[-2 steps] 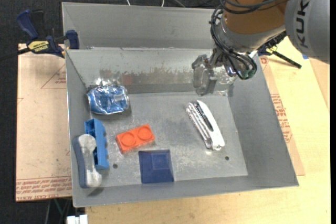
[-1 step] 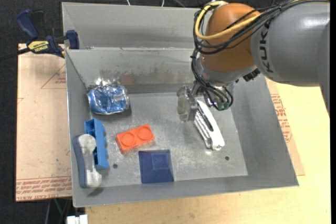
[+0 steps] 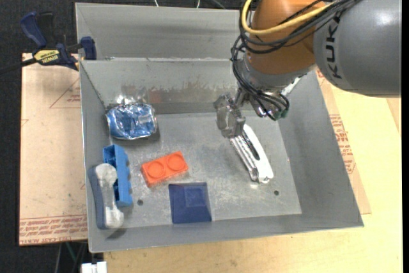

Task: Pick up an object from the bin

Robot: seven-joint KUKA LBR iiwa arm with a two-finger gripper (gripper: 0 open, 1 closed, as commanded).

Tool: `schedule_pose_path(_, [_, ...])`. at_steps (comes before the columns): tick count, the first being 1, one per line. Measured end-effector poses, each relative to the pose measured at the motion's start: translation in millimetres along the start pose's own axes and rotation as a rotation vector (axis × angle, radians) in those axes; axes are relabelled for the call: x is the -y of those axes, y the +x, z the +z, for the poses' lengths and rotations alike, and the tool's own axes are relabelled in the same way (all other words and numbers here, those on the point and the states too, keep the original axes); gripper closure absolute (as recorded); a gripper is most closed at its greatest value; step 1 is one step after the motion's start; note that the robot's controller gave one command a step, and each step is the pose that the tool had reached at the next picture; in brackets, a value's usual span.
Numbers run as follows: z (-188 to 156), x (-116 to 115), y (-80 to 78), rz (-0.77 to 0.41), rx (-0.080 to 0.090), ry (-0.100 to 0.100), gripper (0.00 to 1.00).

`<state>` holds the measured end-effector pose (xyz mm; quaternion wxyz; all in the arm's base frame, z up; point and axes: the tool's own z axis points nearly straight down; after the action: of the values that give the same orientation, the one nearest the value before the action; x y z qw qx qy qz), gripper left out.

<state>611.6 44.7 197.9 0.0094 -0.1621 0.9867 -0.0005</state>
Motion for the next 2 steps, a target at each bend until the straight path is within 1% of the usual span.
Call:
schedule_pose_path(1, [91,-40,48.9,0.003,-0.013,-0.005,1.00])
schedule_pose_path(2, [75,-70,6.7,-0.192,0.017,0.003,0.00])
